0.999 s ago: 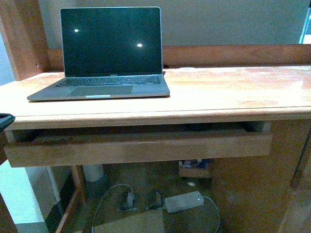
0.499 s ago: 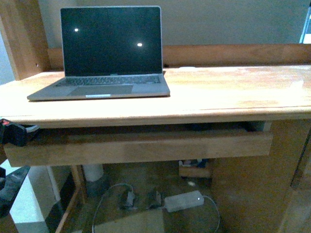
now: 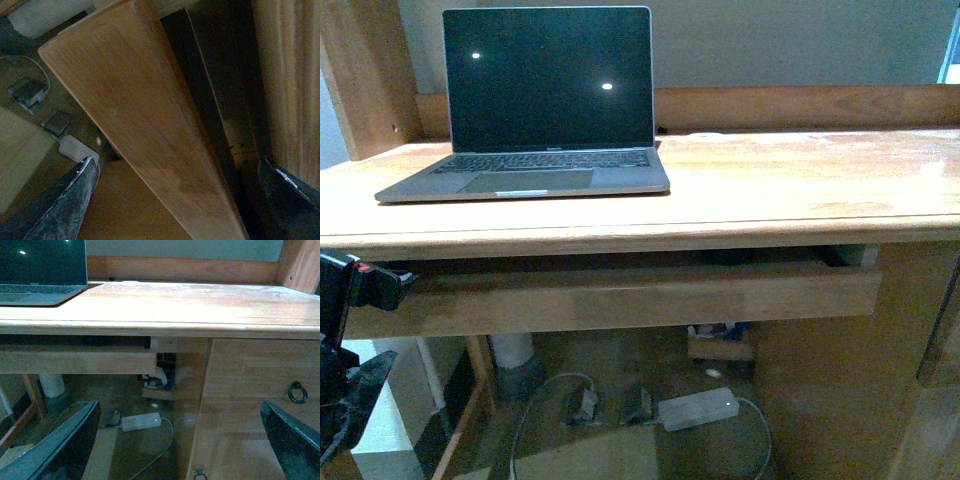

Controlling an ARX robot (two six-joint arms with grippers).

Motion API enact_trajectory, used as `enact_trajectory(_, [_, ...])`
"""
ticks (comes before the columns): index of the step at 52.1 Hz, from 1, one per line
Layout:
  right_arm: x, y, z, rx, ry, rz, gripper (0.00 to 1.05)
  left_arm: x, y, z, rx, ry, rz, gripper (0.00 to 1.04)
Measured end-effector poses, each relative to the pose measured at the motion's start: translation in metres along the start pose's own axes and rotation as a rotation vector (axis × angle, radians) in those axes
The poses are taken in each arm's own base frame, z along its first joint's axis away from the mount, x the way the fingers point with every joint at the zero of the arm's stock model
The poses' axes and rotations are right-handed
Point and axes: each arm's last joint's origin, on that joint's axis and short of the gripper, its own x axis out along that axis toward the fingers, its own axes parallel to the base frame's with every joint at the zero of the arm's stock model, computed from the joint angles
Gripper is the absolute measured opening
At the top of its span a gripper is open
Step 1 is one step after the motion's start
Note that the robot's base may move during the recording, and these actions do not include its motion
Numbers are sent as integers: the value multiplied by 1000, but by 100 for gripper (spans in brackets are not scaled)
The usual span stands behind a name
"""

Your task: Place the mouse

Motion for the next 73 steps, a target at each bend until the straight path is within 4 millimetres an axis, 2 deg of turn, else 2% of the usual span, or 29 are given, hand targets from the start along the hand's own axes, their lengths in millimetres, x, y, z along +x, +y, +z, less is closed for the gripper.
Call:
enact_trajectory(11, [0,0,0,0,0,0,98,10,1,-3,-10,-2,-19,98])
enact_trajectory(24, [0,0,0,0,0,0,98,22,12,-17,-19,13,9,98])
enact_trajectory(30, [0,0,0,0,0,0,98,29,11,-21,-22,2,6,98])
enact_trajectory(41, [0,0,0,0,0,0,98,55,3,-20,-19,0,-21,98])
enact_trajectory(50, [0,0,0,0,0,0,98,59,6,-20,-1,7,-5,98])
enact_trajectory(56, [0,0,0,0,0,0,98,60,4,-18,6,2,-23,83])
enact_trajectory(59, [0,0,0,0,0,0,98,60,3,-17,3,-4,-35,72])
enact_trajectory(67, [0,0,0,0,0,0,98,54,5,-19,-130,-9,-46,60])
enact_trajectory(71, [0,0,0,0,0,0,98,37,5,-21,-163,3,-22,58])
enact_trajectory(73, [0,0,0,0,0,0,98,20,4,-22,-171,4,-4,58])
